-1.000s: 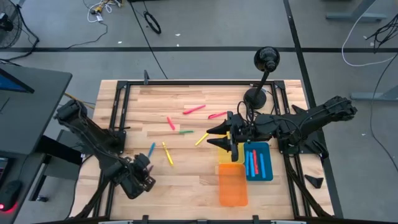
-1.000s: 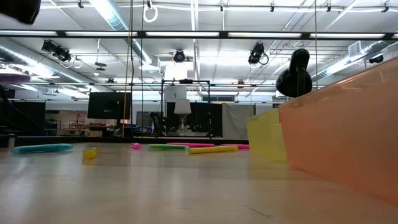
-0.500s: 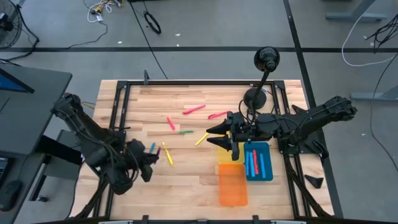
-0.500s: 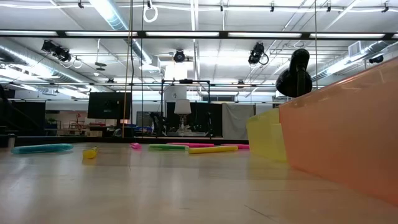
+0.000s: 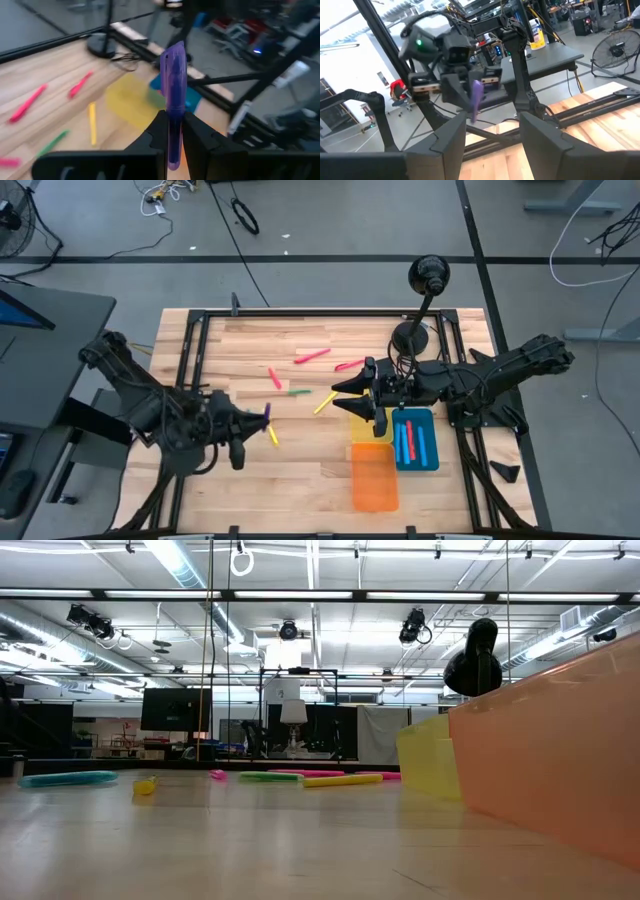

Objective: Pick & Place Markers
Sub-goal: Put the purple pen into the orange bin

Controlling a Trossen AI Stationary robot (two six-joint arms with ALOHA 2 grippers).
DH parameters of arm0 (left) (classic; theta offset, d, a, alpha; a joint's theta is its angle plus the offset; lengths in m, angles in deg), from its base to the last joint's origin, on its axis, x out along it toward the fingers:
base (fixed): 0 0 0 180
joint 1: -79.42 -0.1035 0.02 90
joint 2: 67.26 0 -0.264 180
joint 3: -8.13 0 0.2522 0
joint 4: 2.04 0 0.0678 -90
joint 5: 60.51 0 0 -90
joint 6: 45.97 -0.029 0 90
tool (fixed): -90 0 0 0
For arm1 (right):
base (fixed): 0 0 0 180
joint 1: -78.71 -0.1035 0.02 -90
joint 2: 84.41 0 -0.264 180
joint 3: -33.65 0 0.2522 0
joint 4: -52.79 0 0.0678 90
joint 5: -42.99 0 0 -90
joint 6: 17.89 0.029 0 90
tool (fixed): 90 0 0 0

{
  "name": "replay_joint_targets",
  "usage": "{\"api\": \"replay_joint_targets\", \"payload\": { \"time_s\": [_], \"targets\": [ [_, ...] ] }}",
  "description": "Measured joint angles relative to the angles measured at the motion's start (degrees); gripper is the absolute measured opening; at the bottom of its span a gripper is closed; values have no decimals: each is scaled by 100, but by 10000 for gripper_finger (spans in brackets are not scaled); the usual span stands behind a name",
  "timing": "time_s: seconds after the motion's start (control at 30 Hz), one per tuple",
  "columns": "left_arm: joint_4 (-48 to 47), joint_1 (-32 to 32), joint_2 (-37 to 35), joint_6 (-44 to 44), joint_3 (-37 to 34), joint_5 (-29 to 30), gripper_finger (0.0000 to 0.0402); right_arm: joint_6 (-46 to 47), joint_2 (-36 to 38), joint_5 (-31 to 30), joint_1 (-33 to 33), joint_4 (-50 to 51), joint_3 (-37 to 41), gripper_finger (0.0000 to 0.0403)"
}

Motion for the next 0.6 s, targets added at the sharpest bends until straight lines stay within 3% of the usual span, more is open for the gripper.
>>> {"api": "replay_joint_targets", "payload": {
  "time_s": [0.3,0.6],
  "targets": [
    [1761,-629,2,-1905,4,-705,37,17,1,61,-107,-102,0,186],
    [2597,-1404,39,-2838,4,-1686,37,-44,0,50,-186,-507,0,186]
  ]
}}
